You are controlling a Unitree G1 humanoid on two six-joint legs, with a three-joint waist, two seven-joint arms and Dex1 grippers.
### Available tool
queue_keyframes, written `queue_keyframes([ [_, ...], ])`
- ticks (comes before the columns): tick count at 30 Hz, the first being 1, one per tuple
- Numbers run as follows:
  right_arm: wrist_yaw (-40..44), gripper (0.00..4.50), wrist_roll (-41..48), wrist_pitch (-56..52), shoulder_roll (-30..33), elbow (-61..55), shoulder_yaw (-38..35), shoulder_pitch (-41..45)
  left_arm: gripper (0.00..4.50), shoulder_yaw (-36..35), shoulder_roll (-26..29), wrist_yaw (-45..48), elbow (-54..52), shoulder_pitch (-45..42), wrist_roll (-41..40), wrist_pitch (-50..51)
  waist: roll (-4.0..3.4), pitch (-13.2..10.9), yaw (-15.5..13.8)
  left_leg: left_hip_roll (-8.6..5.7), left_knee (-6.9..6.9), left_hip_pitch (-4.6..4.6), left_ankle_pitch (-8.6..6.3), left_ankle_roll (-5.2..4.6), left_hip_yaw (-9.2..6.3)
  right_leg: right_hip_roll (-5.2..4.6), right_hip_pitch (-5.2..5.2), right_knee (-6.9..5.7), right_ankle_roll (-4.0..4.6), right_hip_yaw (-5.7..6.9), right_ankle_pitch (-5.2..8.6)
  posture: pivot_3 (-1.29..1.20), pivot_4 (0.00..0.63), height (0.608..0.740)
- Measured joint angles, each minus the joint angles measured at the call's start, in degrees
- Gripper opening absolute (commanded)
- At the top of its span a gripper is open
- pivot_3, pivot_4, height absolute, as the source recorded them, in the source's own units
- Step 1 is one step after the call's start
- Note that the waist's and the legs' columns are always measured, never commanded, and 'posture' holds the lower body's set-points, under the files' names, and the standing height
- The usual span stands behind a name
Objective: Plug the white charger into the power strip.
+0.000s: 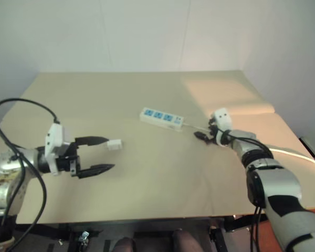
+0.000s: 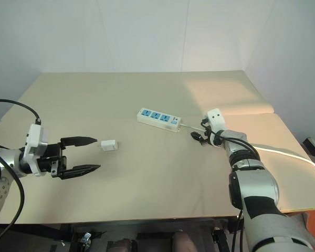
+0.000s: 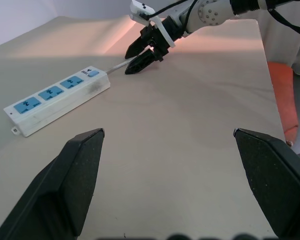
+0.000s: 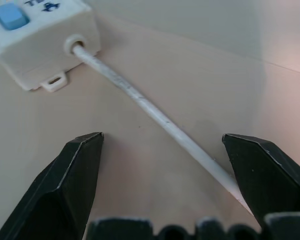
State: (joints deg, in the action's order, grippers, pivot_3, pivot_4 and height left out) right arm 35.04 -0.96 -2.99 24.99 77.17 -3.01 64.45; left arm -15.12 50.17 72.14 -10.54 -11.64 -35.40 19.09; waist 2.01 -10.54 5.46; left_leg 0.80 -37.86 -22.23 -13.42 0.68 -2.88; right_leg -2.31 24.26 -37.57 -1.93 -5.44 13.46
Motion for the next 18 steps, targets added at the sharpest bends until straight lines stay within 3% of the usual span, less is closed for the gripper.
queue_keyframes([
  [10, 4.02, 0.07, -3.03, 0.03, 0.65, -0.36, 0.89, 0.56, 4.50, 0.32, -0.10, -0.17, 0.00, 0.00, 0.68, -0.46, 0.00, 0.00, 0.62, 0.05, 0.00, 0.13, 0.00, 0.00, 0.01, 0.07, -0.09, -0.02, 0.00, -0.01, 0.00, 0.00, 0.150, 0.740],
  [18, 16.19, 0.03, -5.22, 3.74, 1.15, -1.40, 3.94, 0.52, 4.50, 1.79, -0.84, -0.07, 0.16, -0.91, 1.64, -1.37, 0.00, 0.00, 1.66, 0.06, 0.00, 0.12, 0.00, 0.00, -0.01, 0.08, -0.08, -0.03, 0.00, -0.02, 0.00, 0.00, 0.150, 0.740],
])
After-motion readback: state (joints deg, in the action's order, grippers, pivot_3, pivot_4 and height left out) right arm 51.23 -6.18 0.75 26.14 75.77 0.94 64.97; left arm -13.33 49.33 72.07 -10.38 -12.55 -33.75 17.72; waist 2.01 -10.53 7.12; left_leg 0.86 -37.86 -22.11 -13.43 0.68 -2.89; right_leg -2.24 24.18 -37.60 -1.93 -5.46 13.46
